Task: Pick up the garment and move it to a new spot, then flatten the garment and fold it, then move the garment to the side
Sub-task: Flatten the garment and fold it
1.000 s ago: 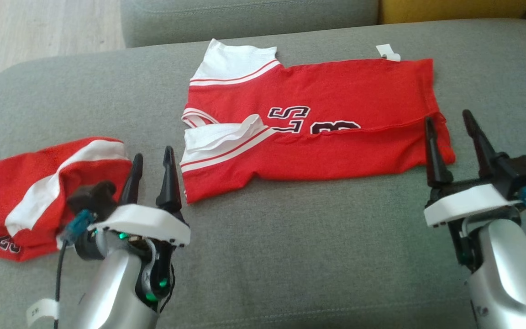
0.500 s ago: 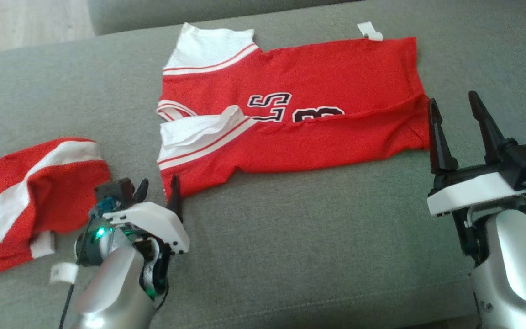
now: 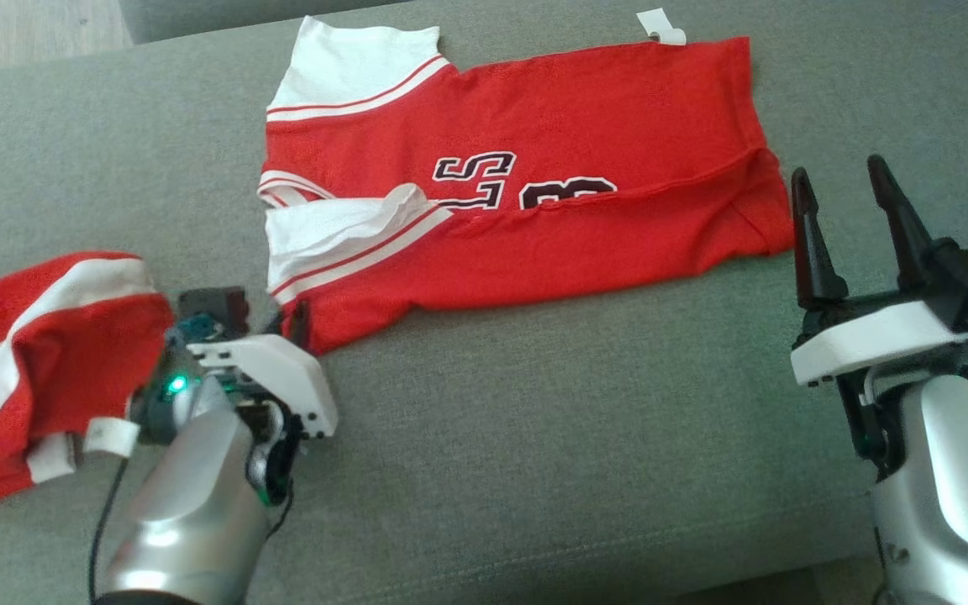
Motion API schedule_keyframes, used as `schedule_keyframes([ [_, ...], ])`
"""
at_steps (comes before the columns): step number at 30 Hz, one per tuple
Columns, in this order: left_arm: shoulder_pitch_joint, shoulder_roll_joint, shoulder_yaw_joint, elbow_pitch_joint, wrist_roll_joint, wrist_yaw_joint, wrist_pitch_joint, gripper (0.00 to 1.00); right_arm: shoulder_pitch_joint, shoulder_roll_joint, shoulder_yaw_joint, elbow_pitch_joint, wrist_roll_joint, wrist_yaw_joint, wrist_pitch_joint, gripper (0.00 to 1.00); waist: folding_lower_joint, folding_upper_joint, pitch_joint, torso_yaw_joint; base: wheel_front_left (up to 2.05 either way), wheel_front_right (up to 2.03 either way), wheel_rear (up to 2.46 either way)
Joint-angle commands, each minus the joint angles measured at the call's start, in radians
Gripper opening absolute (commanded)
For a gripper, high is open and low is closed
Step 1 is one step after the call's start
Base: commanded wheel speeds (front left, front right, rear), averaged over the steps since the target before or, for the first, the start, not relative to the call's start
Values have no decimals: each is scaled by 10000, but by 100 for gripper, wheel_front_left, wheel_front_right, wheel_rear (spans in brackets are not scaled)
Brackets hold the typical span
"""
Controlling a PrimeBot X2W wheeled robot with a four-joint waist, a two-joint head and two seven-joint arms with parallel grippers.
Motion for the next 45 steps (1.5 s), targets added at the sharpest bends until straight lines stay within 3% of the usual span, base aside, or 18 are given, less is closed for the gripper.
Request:
schedule_keyframes([
  [1,-211,151,175,-92,55,44,-444,0,-294,133,45,-124,17,-7,319,100,0,-1,-53,104,0,0,0],
  [7,-546,153,252,-772,259,186,-1595,0,-442,410,-662,631,498,-7,1416,100,0,-1,-167,469,0,0,0],
  [16,-190,193,-119,-2167,703,-121,-1814,0,-1211,719,-2063,2536,1507,-7,2993,100,0,-1,-240,923,0,0,0],
  [29,86,394,-315,-3683,840,-38,-1759,0,-2970,741,-4138,5118,-588,-7,3036,100,0,-1,518,1534,0,0,0],
  [36,4,500,-323,-3986,796,-12,-1716,0,-3701,742,-4941,6127,-996,-7,3289,100,0,-1,831,1596,0,0,0],
  [37,-2,525,-321,-3989,789,-8,-1706,0,-3777,742,-4986,6274,-971,-7,3320,66,0,-1,831,1588,0,0,0],
  [38,-1,553,-319,-3979,781,-5,-1690,0,-3842,742,-5015,6410,-922,-7,3335,11,0,-1,816,1575,0,0,0],
  [39,8,584,-318,-3953,771,0,-1667,0,-3896,742,-5049,6525,-863,-7,3322,0,0,-1,779,1556,0,0,0],
  [45,275,771,-320,-3745,674,42,-1497,0,-3873,742,-5189,6800,-792,-7,3161,0,0,-1,318,1378,0,0,0],
])
